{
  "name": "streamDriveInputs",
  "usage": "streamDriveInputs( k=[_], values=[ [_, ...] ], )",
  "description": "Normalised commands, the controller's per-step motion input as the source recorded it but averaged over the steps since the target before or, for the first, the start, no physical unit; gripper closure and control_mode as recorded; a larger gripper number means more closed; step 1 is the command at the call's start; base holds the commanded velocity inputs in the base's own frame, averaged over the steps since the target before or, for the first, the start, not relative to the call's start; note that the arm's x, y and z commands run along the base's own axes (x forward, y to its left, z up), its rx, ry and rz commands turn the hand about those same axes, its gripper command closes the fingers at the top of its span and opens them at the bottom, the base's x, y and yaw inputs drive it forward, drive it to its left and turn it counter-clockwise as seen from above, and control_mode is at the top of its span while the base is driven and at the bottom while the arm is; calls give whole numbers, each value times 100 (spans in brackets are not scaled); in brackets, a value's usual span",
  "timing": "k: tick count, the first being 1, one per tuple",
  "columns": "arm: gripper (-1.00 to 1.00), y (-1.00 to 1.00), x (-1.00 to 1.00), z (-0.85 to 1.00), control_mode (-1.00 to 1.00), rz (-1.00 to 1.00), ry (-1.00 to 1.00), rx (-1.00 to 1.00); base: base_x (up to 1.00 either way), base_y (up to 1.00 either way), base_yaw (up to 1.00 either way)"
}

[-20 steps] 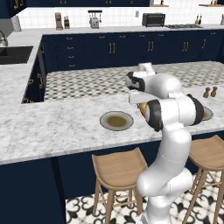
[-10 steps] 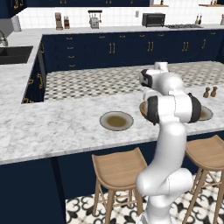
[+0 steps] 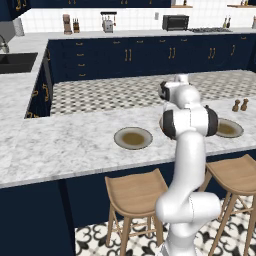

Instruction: Pick the chicken drumstick and sweet potato from their plates and place them in the bowl. Then put the bowl in the fridge.

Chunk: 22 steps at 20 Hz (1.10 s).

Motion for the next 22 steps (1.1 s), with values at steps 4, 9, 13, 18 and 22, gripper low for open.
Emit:
streamDriveInputs(
  k=[4, 9, 13, 18, 22],
  values=[
    [100, -10, 9, -39, -100, 0, 1, 0, 0, 0, 0],
    [-100, 0, 3, -39, -100, 0, 3, 0, 0, 0, 0],
    [-100, 0, 0, -16, -100, 0, 1, 0, 0, 0, 0],
    [-100, 0, -2, 11, -100, 0, -4, 0, 0, 0, 0],
    [-100, 5, -32, 44, -100, 0, -19, -4, 0, 0, 0]
  ],
)
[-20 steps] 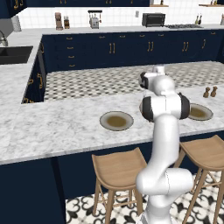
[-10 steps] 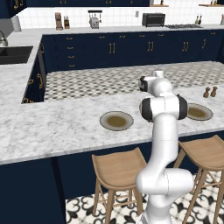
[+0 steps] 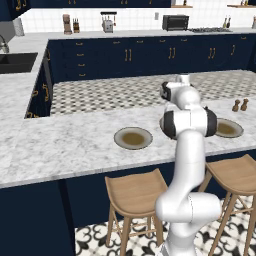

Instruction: Pick the chicken drumstick and sweet potato from their plates and place them in the bowl. Then put the bowl in the fridge.

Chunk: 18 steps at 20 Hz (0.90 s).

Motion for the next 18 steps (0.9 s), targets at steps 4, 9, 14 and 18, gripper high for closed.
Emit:
streamDriveInputs(
  k=[4, 9, 14, 18],
  values=[
    [-100, 54, -44, 27, -100, 0, 2, -1, 0, 0, 0],
    [-100, 46, -10, 16, -100, 0, 1, -7, 0, 0, 0],
    [-100, 27, 10, -5, -100, 0, 3, -11, 0, 0, 0],
    [-100, 24, 17, -9, -100, 0, 0, -8, 0, 0, 0]
  ],
)
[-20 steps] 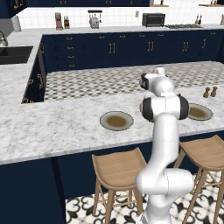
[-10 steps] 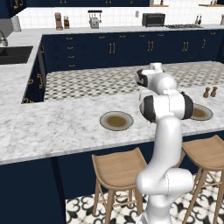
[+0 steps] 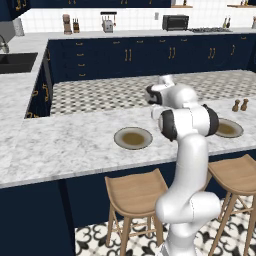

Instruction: Pick the chicken drumstick and sweet potato from their plates and place them in the bowl. Then put the bowl in the fridge.

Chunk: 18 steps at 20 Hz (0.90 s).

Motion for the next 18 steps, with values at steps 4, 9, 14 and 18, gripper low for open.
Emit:
streamDriveInputs(
  k=[4, 9, 14, 18],
  values=[
    [-100, 1, 27, -14, -100, 1, 3, -3, 0, 0, 0],
    [-100, 0, 22, -29, -100, 5, 6, 0, 0, 0, 0],
    [-100, 0, 24, -25, -100, 6, 3, 0, 0, 0, 0],
    [-100, 0, 8, -31, -100, 5, 3, 0, 0, 0, 0]
  ],
)
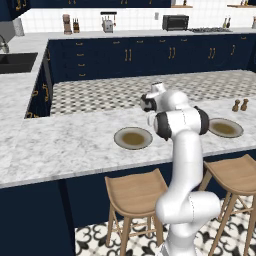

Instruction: Pick the chicken drumstick and sweet potato from their plates and place them in the bowl. Then put the bowl in the fridge.

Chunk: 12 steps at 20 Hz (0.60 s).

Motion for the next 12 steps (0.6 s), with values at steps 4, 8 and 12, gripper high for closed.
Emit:
streamDriveInputs(
  k=[4, 8, 12],
  values=[
    [100, -1, 0, -29, -100, 5, 4, 0, 0, 0, 0],
    [100, -2, 0, -6, -100, 5, 4, 0, 0, 0, 0],
    [100, 0, 0, -2, -100, 2, 9, 0, 0, 0, 0]
  ],
)
